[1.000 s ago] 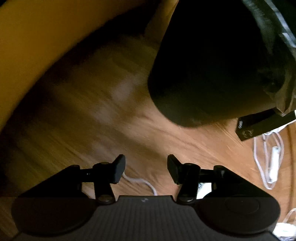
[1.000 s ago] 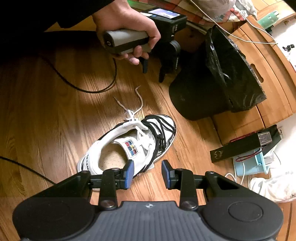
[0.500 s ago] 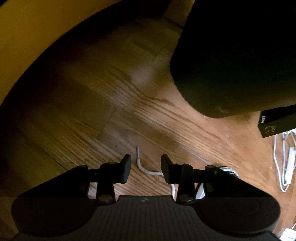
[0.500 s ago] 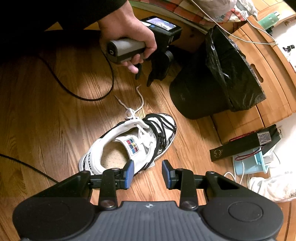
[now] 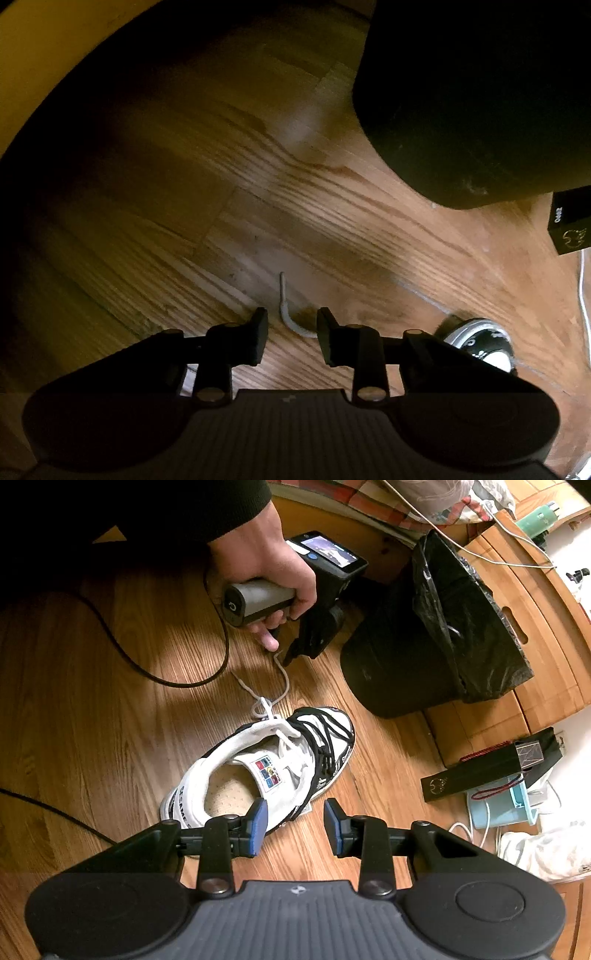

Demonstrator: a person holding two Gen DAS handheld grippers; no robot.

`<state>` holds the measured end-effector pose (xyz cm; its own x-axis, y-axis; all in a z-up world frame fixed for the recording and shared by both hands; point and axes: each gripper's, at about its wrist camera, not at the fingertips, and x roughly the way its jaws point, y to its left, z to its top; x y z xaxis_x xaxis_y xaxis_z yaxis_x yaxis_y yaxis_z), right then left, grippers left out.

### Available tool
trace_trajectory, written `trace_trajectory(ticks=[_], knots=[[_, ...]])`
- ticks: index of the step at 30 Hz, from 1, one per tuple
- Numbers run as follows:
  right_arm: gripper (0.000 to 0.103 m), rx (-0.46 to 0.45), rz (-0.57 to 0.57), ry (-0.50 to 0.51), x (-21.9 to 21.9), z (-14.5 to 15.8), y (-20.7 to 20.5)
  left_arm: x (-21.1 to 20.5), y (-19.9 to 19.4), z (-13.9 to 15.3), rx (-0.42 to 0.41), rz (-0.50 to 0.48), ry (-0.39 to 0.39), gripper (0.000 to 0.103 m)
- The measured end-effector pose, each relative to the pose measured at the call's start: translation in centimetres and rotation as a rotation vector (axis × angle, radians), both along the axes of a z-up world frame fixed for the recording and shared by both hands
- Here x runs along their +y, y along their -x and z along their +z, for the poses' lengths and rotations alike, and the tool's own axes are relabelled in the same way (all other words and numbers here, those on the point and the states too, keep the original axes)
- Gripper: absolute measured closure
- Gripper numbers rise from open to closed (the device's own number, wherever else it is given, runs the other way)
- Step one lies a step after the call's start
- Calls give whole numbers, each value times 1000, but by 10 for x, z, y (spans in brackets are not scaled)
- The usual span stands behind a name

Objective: Lace up shoes with both hands

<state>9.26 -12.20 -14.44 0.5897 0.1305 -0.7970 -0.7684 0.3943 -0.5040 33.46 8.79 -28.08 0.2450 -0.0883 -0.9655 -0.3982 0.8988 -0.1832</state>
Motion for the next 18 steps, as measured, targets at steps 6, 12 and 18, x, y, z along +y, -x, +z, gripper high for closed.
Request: trace_trajectory(ticks=[6, 12, 18], knots=[[66, 9, -9, 1, 1, -1, -2, -5, -2, -2, 22, -37, -55, 91], [66, 26, -28, 0, 0, -3, -6, -4, 5, -4, 21, -119, -23, 99], [66, 46, -34, 11, -6, -9, -7, 4, 10, 15, -45, -180, 51, 99]])
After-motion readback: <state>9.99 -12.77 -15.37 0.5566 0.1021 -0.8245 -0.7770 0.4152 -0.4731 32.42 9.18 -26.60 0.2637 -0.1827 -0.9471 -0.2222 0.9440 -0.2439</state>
